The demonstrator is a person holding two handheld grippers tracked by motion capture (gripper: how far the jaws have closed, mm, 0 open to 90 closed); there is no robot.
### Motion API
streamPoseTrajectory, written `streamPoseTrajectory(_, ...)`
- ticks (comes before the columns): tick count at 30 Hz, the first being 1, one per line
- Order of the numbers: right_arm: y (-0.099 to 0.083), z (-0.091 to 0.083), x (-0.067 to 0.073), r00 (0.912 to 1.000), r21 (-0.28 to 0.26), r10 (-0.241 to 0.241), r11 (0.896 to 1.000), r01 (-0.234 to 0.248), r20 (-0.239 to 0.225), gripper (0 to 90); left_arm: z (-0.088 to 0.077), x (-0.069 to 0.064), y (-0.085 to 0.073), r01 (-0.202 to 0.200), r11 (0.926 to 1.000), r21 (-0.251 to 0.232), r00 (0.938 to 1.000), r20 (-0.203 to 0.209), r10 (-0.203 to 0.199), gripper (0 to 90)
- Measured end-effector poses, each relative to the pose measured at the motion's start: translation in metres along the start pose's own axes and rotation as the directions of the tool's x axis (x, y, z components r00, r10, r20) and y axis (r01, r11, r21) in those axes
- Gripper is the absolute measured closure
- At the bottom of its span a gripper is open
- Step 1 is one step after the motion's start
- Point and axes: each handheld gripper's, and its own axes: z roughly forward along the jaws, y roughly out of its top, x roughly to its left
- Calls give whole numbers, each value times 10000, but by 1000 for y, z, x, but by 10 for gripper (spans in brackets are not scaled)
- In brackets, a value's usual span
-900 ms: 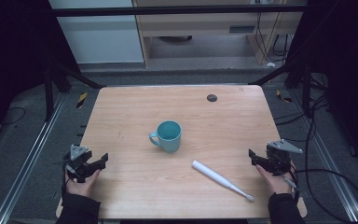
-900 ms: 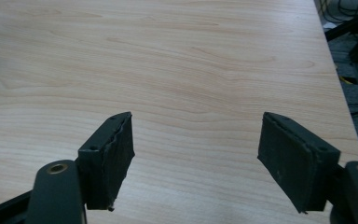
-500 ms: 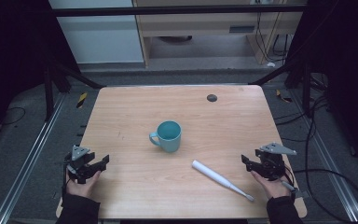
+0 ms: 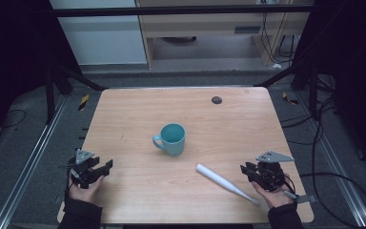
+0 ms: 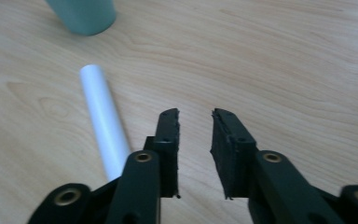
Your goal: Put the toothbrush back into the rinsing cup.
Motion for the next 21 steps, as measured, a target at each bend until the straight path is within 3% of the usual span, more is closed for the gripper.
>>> streamPoseTrajectory(7, -5, 0, 11, 9963, 587, -420, 9972, 465, -753, 895, 1, -1, 0, -20, 9999, 106, 10000, 28, 20, 416)
streamPoseTrajectory(11, -9, 2, 16, 9914, 868, -544, 9941, 650, -1194, 900, 2, -2, 0, -69, 9998, 161, 10000, 27, 69, 417)
streamPoseTrajectory(21, -19, 6, 27, 9815, 1577, -846, 9811, 1122, -1716, 900, 3, -2, 0, -123, 9996, 241, 9999, 13, 123, 417)
